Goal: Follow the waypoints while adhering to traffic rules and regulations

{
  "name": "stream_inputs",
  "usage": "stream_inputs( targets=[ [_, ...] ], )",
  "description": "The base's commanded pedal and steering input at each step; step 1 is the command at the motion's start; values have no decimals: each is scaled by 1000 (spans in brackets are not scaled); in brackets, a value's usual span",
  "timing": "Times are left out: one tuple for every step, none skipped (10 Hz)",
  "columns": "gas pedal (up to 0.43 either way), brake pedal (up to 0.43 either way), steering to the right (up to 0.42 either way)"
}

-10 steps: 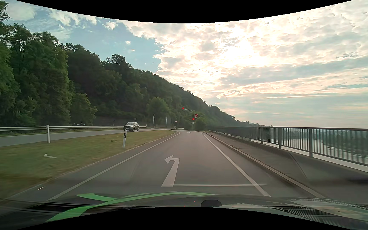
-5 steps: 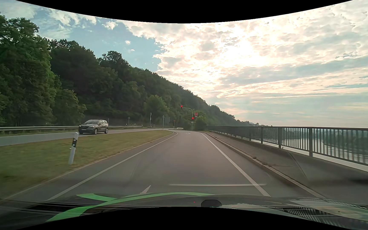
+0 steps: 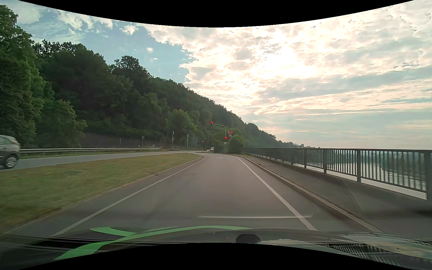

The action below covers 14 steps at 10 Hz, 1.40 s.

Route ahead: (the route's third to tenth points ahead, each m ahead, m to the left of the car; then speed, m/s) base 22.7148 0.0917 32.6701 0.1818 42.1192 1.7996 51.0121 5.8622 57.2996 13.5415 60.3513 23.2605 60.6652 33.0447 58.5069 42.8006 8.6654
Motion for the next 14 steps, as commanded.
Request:
stream_inputs(
  targets=[
    [0,0,5],
    [0,0,7],
    [0,0,7],
    [0,0,7],
    [0,0,7],
    [20,0,7],
    [20,0,7],
    [20,0,7],
    [20,0,7],
    [20,0,7],
    [20,0,7],
    [8,0,7],
    [0,0,7],
    [0,0,7]
  ],
)
